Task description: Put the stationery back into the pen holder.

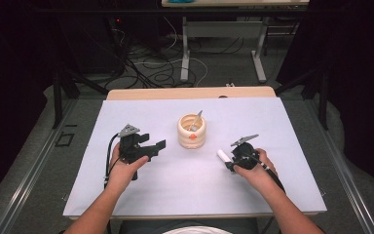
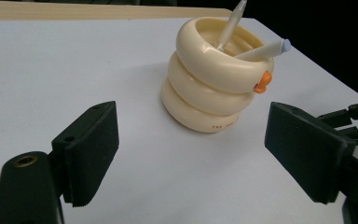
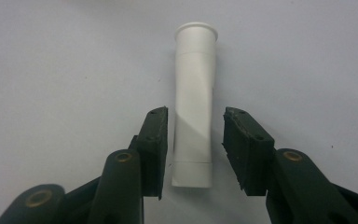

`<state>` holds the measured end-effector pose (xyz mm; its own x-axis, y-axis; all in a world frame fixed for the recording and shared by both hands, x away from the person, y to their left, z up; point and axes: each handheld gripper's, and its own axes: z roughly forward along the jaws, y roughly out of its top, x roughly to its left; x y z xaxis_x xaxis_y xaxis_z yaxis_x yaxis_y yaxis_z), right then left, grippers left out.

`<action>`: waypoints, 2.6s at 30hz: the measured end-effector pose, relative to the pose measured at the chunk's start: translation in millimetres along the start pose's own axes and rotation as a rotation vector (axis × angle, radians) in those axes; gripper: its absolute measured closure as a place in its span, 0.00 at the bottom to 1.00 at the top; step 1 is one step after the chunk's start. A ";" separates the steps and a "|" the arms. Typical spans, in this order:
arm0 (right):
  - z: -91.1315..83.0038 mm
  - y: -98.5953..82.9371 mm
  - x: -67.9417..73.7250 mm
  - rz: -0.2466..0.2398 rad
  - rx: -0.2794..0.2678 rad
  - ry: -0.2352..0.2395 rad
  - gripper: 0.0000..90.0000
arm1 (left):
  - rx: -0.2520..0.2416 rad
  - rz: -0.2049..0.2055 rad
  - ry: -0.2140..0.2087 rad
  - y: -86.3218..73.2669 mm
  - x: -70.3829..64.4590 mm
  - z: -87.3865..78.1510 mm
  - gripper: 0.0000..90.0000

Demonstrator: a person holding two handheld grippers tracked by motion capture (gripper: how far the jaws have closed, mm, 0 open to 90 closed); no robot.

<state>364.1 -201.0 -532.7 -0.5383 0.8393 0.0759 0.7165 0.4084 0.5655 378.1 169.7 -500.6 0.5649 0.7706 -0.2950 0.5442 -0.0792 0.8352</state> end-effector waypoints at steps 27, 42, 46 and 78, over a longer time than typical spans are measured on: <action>0.8 -2.2 -0.2 0.020 0.096 0.000 0.79 | 0.026 0.004 -0.002 -2.7 -0.7 3.7 0.20; 0.4 -2.5 1.4 0.016 0.032 0.010 0.79 | 0.042 0.004 -0.006 -4.0 -1.6 5.3 0.20; -1.0 -1.7 2.3 0.011 0.010 0.008 0.79 | 0.039 0.002 -0.007 -4.9 -2.2 6.5 0.20; -29.1 8.2 21.6 -0.130 -0.283 0.041 0.79 | 0.024 0.001 -0.046 -1.6 -13.6 6.2 0.20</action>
<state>345.5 -189.9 -502.5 -0.6386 0.7693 0.0180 0.4919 0.3901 0.7784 373.4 155.4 -500.9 0.5928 0.7409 -0.3156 0.5580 -0.0954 0.8243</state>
